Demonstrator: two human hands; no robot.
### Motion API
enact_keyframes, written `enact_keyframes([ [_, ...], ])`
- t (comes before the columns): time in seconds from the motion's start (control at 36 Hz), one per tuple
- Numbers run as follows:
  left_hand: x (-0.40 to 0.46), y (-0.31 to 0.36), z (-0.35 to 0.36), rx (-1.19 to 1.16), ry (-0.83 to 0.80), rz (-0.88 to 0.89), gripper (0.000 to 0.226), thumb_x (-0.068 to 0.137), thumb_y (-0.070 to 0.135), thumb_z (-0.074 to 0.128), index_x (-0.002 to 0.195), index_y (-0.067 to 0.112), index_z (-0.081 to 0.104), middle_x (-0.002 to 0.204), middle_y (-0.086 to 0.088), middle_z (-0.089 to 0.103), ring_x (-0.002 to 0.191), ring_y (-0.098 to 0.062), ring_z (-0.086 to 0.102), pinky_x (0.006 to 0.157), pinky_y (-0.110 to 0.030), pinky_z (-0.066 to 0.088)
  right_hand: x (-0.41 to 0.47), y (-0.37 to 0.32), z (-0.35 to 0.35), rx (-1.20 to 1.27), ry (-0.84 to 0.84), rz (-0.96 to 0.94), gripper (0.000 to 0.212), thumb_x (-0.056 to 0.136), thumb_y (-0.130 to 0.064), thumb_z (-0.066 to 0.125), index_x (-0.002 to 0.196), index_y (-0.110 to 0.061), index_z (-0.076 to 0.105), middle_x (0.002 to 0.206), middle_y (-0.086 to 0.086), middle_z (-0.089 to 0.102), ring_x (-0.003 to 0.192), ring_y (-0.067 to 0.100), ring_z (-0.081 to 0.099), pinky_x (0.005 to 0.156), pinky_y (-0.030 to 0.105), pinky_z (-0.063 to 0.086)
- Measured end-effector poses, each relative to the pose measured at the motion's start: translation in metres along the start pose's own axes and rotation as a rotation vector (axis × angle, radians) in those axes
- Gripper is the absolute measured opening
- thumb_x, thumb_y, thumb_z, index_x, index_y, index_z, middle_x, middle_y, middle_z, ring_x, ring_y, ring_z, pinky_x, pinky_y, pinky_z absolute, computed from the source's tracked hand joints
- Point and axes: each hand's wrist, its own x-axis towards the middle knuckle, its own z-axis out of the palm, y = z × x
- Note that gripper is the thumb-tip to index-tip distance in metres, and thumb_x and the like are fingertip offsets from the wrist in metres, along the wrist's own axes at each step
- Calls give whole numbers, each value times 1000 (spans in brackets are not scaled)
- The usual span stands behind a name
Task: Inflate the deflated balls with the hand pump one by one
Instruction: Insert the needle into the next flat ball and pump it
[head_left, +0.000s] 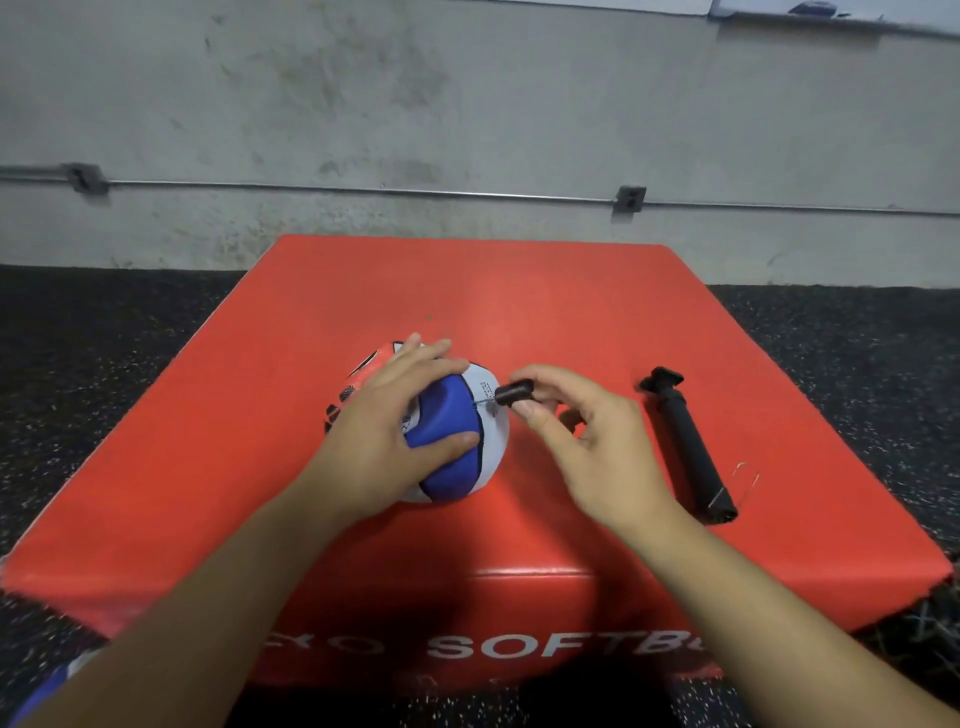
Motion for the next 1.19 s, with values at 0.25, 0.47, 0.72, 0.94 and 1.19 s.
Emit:
enact_keyframes([
  [0.25, -2, 1, -2, -10, 1, -17, 65, 75, 60, 74, 136, 53, 53, 161, 18, 42, 156, 4, 18, 126, -24, 17, -2, 0, 0, -27, -18, 22, 21, 100, -22, 71, 113, -39, 71, 103, -19, 77, 87, 12, 67, 63, 21, 42],
  [0.47, -2, 4, -1, 6, -5, -22, 67, 82, 30, 89, 141, 41, 58, 161, 19, 41, 156, 5, 16, 121, -11, 13, -3, 1, -1, -74, -37, 1, 20, 99, -23, 72, 115, -34, 74, 101, -17, 78, 84, 9, 63, 67, 13, 39],
  [0.72, -3, 4, 2, 4, 7, -9, 67, 83, 30, 88, 143, 37, 59, 160, 21, 41, 156, 5, 15, 122, -12, 13, -1, 1, 2, -156, -52, -50, 21, 99, -23, 72, 117, -33, 75, 87, -17, 68, 84, 12, 61, 69, 13, 38],
  [0.94, -4, -3, 0, -27, 39, -14, 64, 81, 24, 90, 138, 30, 63, 150, 20, 50, 156, -1, 23, 121, -10, 15, 6, -4, 10, -236, -71, -117, 16, 100, -21, 70, 113, -29, 74, 84, -16, 61, 82, 16, 60, 71, 21, 39],
  [1.19, -8, -16, 4, -83, 75, -36, 57, 79, 38, 80, 132, 25, 66, 139, 29, 55, 156, -6, 25, 119, -9, 18, 17, -8, 20, -309, -112, -145, 18, 98, -28, 63, 113, -29, 74, 81, -17, 55, 77, 9, 56, 69, 26, 43],
])
